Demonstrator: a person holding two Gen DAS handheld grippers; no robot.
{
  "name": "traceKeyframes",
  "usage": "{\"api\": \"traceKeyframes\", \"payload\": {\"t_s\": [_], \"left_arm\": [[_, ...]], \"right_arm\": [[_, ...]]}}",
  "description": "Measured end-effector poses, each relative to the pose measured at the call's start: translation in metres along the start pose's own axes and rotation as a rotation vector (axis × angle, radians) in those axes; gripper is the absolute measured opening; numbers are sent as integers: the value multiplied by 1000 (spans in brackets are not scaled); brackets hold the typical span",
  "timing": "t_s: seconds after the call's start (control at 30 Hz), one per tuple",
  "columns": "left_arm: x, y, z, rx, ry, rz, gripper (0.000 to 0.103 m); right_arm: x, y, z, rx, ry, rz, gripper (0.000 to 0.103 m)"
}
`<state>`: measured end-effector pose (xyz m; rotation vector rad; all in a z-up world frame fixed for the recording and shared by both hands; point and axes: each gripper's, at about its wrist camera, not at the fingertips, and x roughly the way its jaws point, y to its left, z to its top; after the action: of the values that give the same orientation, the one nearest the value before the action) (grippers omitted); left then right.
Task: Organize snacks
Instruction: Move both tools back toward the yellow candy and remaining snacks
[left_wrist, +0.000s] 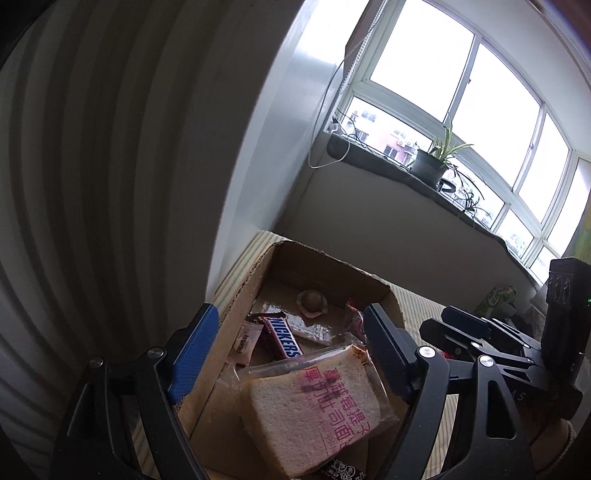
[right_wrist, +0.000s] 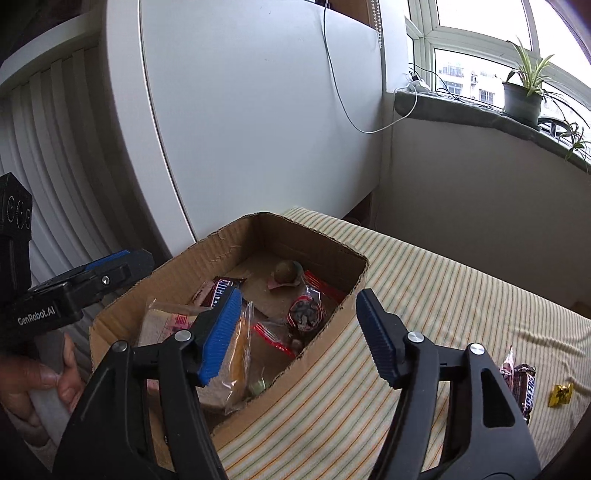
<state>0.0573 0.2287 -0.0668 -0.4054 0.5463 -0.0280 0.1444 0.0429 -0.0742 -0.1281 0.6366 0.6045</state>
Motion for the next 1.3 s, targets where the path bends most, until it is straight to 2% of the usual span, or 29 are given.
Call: {"api": "traceKeyframes", "payload": {"t_s": [0.2,0.47,0.67,0.9,1.1,1.3], "left_arm": [[-14,-5,5,-16,-27,11,80],[-34,-21,4,31,-30,16,80],[-40,-57,5,94,-50,-1,81],[-27,-119,-9,199,-16,-61,81],[-12,-171,-22,296,20,-110,81],[3,-214,-39,367,65,-172,81]], "right_arm": [[-22,9,-7,-6,-39,-23,83],[-42,29,-7,-3,-79,26,84],[-60,15,-19,28,-87,35,84],[-92,-33,-46,102,-107,-13,84],[-129,-91,-75,178,-138,-132,84],[-165,-154,-109,281,-132,-249,86]]}}
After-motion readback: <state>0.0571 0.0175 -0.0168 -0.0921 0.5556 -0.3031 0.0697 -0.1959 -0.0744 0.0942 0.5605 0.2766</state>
